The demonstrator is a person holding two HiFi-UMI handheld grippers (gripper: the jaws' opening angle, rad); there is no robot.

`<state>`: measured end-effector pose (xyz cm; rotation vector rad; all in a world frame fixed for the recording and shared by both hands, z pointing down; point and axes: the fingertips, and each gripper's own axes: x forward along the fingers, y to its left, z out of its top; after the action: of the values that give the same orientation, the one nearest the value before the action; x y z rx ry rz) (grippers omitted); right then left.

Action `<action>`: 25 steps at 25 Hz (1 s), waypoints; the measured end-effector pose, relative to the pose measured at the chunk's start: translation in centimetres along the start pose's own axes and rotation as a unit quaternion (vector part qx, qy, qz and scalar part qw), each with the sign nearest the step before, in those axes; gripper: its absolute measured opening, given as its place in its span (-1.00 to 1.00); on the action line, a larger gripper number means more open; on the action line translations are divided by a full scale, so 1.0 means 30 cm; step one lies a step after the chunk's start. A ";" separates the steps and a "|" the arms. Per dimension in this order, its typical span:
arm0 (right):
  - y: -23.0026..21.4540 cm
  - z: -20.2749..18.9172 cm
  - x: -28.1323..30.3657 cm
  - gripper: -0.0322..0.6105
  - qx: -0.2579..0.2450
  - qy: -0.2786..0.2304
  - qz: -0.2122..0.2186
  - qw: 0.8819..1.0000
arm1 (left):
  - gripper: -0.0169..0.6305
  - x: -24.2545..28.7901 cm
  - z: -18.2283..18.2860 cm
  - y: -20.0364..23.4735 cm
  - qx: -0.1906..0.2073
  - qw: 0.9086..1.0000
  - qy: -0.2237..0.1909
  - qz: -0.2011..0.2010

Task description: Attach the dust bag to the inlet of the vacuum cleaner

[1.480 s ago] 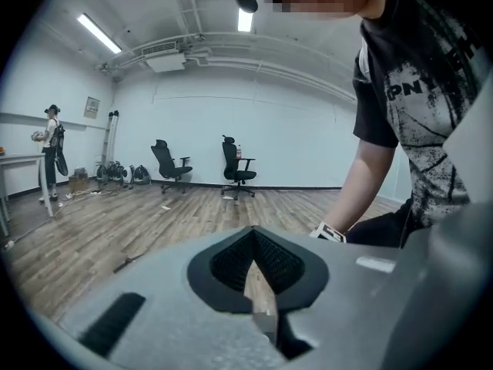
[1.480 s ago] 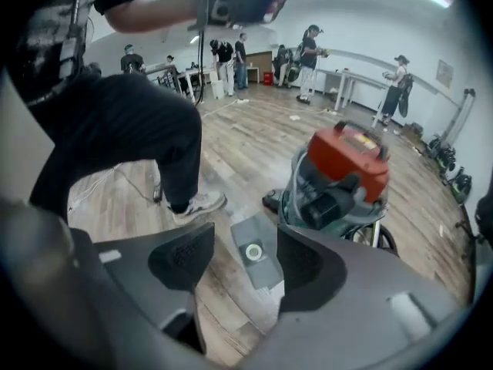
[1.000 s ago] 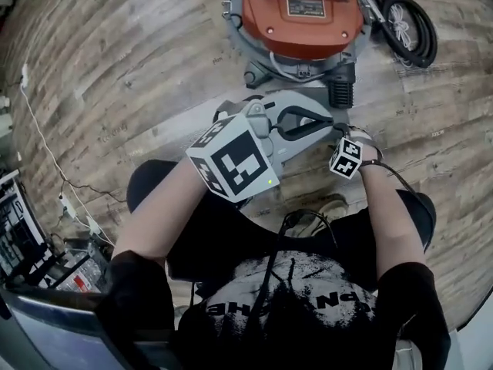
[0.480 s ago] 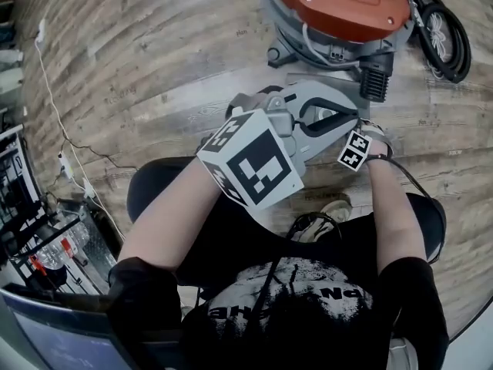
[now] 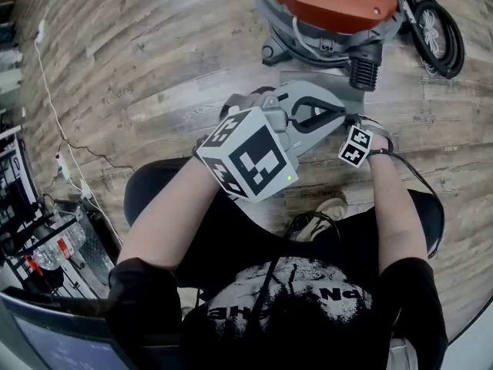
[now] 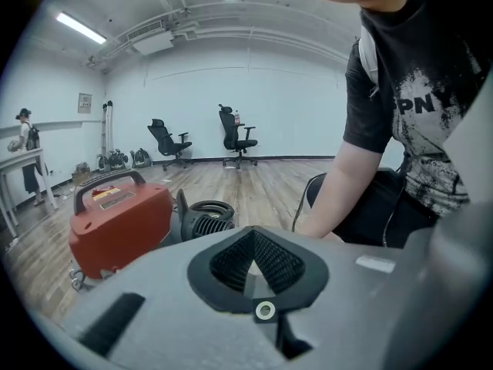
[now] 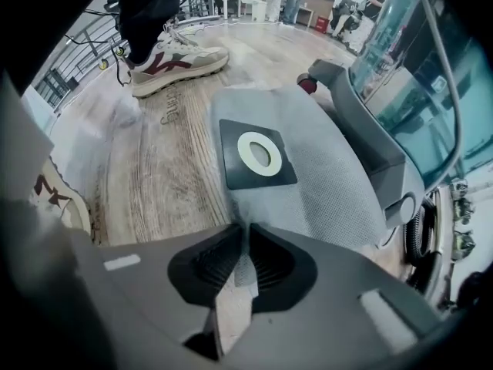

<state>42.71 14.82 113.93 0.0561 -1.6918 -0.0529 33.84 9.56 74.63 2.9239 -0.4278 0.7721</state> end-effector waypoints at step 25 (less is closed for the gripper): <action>-0.302 0.134 -0.822 -0.82 0.031 -0.140 0.043 0.989 | -0.24 0.078 -0.309 -0.122 0.068 0.967 0.240 -0.046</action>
<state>41.75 7.48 88.41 0.0216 -1.9741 0.0589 32.48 13.92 83.82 2.7069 -0.1981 1.4897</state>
